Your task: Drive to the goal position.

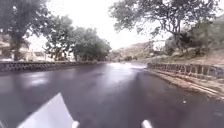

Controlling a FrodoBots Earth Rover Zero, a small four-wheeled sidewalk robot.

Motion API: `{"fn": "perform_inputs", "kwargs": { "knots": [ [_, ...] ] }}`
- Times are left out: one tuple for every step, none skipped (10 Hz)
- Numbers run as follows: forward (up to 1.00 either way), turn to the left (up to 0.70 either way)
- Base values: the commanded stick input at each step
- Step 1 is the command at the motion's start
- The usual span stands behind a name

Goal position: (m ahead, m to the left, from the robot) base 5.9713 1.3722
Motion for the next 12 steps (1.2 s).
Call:
{"fn": "perform_inputs", "kwargs": {
  "knots": [
    [0.7,0.0],
    [0.7,0.0],
    [0.7,0.0],
    [0.7,0.0],
    [0.7,0.0],
    [0.7,0.0],
    [0.7,0.0],
    [0.7,0.0],
    [0.7,0.0],
    [0.7,0.0],
    [0.7,0.0],
    [0.7,0.0]
  ]
}}
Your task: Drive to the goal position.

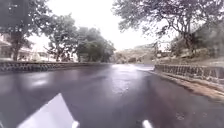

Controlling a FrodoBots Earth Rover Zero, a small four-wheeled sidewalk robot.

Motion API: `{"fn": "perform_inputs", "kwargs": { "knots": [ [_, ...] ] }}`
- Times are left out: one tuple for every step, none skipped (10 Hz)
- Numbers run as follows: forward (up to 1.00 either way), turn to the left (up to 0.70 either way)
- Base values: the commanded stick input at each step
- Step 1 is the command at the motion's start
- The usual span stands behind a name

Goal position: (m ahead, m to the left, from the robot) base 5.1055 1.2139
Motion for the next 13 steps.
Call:
{"fn": "perform_inputs", "kwargs": {
  "knots": [
    [0.7,0.0],
    [0.7,0.0],
    [0.7,0.0],
    [0.7,0.0],
    [0.7,0.0],
    [0.7,0.0],
    [0.7,0.0],
    [0.7,0.0],
    [0.7,0.0],
    [0.7,0.0],
    [0.7,0.0],
    [0.7,0.0],
    [0.7,0.0]
  ]
}}
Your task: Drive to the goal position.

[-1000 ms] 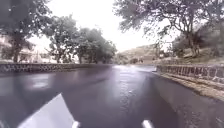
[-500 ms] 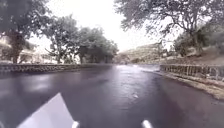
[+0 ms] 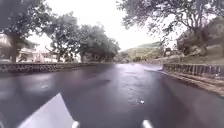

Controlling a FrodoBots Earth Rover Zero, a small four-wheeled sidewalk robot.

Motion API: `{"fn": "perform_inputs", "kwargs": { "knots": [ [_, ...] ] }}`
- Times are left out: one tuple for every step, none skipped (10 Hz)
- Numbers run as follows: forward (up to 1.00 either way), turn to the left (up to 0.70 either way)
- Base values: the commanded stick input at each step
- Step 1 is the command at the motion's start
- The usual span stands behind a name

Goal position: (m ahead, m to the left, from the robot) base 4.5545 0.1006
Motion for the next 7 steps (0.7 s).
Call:
{"fn": "perform_inputs", "kwargs": {
  "knots": [
    [0.7,0.0],
    [0.7,0.0],
    [0.7,0.0],
    [0.7,0.0],
    [0.7,0.0],
    [0.7,0.0],
    [0.7,0.0]
  ]
}}
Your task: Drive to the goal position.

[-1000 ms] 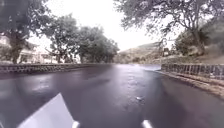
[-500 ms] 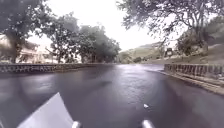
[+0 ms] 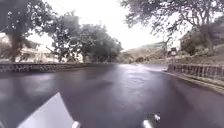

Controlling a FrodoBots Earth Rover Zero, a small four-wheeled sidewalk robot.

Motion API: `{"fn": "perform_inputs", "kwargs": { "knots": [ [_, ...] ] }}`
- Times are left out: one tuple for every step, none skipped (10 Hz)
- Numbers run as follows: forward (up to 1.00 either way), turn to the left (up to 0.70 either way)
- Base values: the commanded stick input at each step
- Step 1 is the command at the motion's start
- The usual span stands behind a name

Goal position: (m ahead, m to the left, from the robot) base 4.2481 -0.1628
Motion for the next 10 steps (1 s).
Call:
{"fn": "perform_inputs", "kwargs": {
  "knots": [
    [0.7,0.0],
    [0.7,0.0],
    [0.7,0.0],
    [0.7,0.0],
    [0.7,0.0],
    [0.7,0.0],
    [0.7,0.0],
    [0.7,0.0],
    [0.7,0.0],
    [0.7,0.0]
  ]
}}
